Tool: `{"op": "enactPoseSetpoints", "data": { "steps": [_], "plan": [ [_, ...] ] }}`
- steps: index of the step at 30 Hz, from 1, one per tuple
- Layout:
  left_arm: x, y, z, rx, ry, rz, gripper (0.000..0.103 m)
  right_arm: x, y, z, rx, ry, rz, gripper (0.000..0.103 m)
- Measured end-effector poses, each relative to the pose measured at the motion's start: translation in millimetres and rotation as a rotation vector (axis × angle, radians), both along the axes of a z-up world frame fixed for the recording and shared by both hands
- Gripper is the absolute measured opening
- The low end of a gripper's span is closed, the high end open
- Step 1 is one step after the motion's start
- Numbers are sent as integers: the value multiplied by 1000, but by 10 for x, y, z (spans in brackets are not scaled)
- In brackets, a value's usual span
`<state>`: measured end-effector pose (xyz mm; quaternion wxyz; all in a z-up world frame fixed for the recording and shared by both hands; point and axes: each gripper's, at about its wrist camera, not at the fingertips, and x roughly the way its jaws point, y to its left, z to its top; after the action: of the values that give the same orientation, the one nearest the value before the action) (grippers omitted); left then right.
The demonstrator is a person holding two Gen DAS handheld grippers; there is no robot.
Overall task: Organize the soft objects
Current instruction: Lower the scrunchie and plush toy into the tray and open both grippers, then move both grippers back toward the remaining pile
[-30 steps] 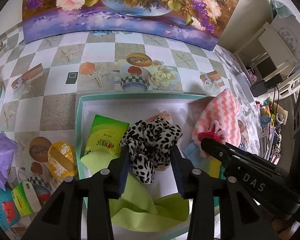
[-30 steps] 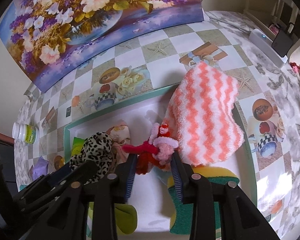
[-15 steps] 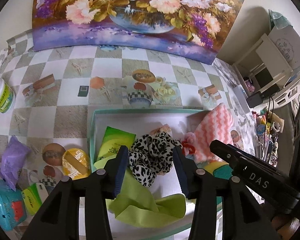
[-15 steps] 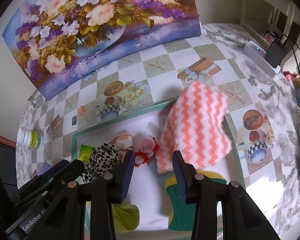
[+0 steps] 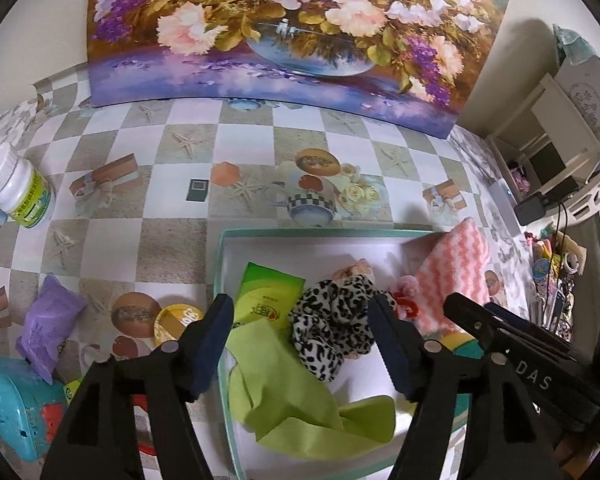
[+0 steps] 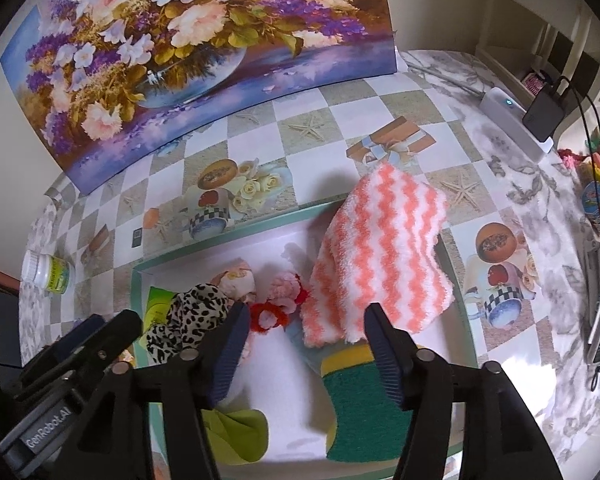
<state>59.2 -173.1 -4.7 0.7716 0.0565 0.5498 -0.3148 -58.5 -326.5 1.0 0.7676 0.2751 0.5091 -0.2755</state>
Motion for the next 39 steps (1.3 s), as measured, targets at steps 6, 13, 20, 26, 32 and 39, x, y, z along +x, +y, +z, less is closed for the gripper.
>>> {"op": "enactPoseSetpoints", "data": {
  "steps": [6, 13, 20, 26, 32, 39],
  "plan": [
    [55, 51, -15, 26, -36, 29, 80, -2, -14, -21, -30, 28, -6, 84],
    [148, 147, -71, 50, -52, 81, 93, -9, -20, -20, -63, 44, -15, 103],
    [224, 242, -110, 62, -67, 126, 101, 21, 8, -26, -64, 48, -2, 103],
    [241, 256, -140, 82, -62, 122, 101, 22, 47, 2, -76, 61, -4, 103],
    [212, 275, -137, 117, -66, 105, 101, 26, 181, 71, -67, 39, 12, 103],
    [147, 397, -66, 144, -83, 97, 101, -17, 374, 157, -102, 48, 27, 103]
  ]
}}
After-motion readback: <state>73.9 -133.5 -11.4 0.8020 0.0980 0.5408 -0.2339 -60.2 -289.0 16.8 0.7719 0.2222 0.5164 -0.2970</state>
